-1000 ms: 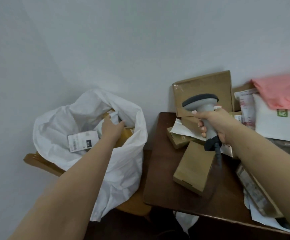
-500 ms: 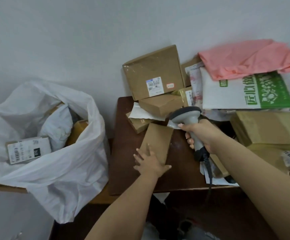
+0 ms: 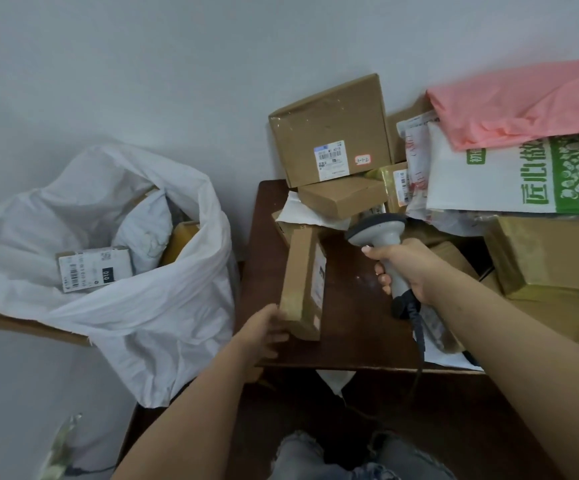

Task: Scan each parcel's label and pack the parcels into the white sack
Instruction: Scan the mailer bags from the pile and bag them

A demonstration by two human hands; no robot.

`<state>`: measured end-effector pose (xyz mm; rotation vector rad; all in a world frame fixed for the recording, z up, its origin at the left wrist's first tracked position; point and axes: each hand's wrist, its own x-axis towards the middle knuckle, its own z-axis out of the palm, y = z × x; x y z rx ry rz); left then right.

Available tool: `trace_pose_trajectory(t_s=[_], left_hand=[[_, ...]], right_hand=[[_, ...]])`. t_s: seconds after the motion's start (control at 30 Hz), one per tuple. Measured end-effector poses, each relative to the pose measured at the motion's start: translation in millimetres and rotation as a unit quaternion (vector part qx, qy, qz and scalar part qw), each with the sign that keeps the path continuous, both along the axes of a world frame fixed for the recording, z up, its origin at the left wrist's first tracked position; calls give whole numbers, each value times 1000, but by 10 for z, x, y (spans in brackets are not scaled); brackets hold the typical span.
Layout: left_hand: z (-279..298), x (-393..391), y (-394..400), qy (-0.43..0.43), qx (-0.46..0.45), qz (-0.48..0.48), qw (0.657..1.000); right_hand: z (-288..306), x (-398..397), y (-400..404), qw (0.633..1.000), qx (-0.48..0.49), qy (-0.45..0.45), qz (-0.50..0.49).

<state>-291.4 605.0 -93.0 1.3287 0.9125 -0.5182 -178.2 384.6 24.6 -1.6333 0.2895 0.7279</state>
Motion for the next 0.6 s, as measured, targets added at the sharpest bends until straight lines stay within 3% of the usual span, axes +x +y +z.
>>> trace_pose_trajectory(t_s=[0.1,0.27,0.4,0.6], left_hand=[[-31,-88,123,-6,19,99,995],[-33,-45,147,-33,165,76,983],[-90,-93,207,-39,139,98,985],[151,-160,425,-121,127,132,976]], right_hand=[[10,-25,92,1000,7,8,14],[65,-107,190,999,6,7,31],[90,-153,192,999,12,2,39],[147,-209,289,998,21,-10,61]])
